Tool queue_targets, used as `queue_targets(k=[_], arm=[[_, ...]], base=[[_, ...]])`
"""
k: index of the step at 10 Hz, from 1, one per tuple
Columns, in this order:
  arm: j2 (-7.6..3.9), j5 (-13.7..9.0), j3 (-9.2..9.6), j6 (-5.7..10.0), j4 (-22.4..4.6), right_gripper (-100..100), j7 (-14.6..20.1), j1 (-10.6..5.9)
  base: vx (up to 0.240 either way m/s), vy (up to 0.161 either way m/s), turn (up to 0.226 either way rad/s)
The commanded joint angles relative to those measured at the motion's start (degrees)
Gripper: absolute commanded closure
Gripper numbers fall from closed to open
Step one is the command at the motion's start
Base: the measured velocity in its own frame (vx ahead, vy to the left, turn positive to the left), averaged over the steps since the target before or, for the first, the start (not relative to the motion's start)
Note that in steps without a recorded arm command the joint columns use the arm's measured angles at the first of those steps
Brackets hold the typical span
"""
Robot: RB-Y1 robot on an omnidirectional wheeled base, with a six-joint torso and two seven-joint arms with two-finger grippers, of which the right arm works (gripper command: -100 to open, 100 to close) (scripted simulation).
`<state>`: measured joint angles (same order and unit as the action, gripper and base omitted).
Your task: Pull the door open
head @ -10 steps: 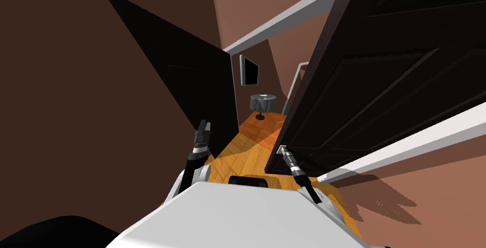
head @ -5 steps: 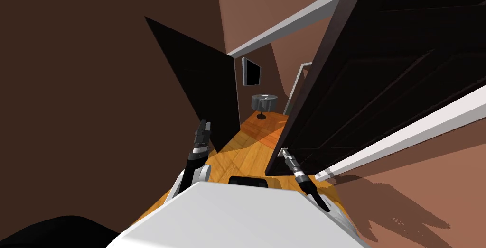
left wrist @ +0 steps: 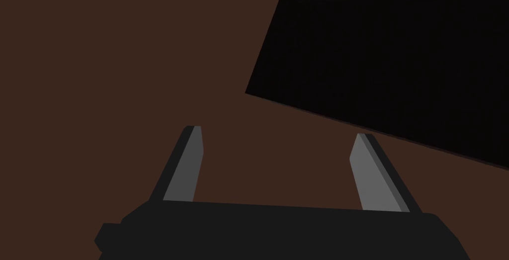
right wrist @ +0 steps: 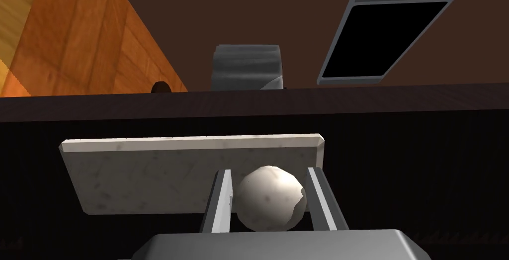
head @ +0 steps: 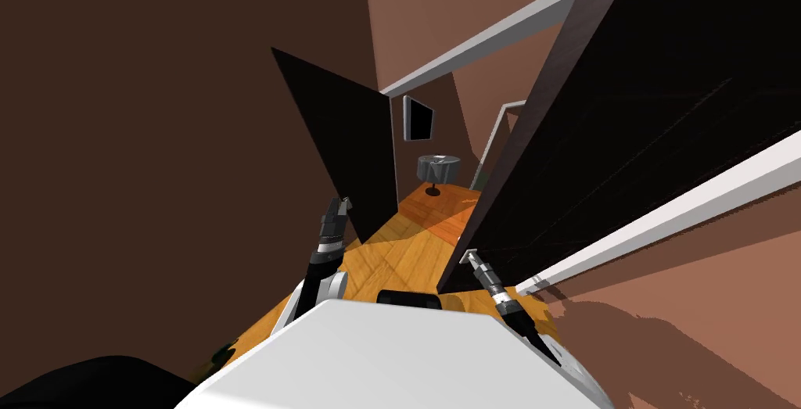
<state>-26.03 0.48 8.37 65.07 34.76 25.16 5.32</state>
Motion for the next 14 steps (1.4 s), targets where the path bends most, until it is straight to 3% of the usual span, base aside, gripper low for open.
queue_targets(k=[1,2,10,11,14], arm=[[0.00,0.0,0.00,0.00,0.0,100,0.0,0.00],[-0.42,0.2,0.44,1.31,-0.5,100,0.5,0.60],[-2.50,0.7,1.38,6.46,-2.9,100,1.9,1.99],[-2.16,0.8,1.46,5.85,-2.5,100,1.8,1.79],[-1.86,4.5,1.57,6.76,-1.9,100,2.9,1.55]], base=[[-0.072,-0.033,0.019],[-0.123,-0.025,0.184],[-0.197,-0.084,0.140],[-0.100,-0.028,0.032],[-0.095,-0.023,-0.131]])
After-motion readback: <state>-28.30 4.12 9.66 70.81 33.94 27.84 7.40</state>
